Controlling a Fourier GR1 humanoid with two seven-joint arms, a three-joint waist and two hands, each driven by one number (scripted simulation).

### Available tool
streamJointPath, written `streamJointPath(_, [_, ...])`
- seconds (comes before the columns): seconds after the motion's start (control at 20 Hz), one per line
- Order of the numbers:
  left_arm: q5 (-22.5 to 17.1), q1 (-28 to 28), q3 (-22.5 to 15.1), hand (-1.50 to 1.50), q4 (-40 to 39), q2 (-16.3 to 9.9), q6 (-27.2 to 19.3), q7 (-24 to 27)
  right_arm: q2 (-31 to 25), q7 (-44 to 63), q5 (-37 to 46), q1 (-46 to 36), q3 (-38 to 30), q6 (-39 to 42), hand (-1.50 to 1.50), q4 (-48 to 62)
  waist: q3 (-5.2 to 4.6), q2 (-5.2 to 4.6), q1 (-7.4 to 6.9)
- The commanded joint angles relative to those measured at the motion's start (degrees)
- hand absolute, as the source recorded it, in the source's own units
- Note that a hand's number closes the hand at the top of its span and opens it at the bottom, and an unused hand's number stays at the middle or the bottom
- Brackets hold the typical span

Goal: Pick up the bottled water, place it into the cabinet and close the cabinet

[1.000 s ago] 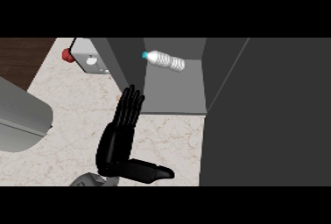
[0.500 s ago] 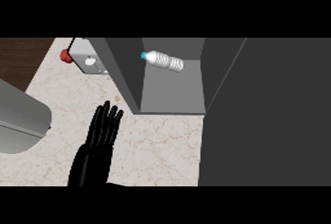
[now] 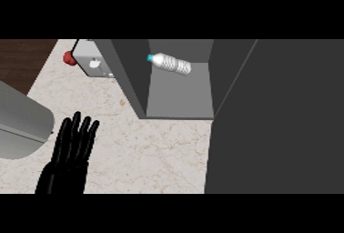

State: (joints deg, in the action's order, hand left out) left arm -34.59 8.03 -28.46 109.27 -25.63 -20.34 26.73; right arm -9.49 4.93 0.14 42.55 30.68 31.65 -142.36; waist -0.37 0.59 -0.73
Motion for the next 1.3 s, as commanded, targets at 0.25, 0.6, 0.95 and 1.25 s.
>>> streamJointPath(0.25, [-3.2,5.0,3.9,-1.50,3.1,-3.8,3.4,0.0,4.6,11.2,11.8,-13.3,15.1,-2.8,1.50,-4.3,-0.16,0.04,-1.23])
streamJointPath(0.6, [-4.9,7.5,6.8,-1.50,2.7,-5.7,7.0,2.0,9.2,18.8,12.3,-24.0,17.4,-7.2,1.50,-1.1,-0.32,0.09,-1.04])
streamJointPath(0.95, [-6.0,9.9,7.8,-1.50,2.9,-6.4,9.8,3.5,9.2,21.7,12.9,-35.0,17.9,-12.7,1.50,3.9,-0.40,0.06,-1.35])
streamJointPath(1.25, [-7.3,9.2,9.2,-1.50,3.9,-7.3,10.2,2.2,9.0,22.7,11.1,-39.7,16.7,-13.7,1.50,7.5,-0.31,-0.44,-1.76])
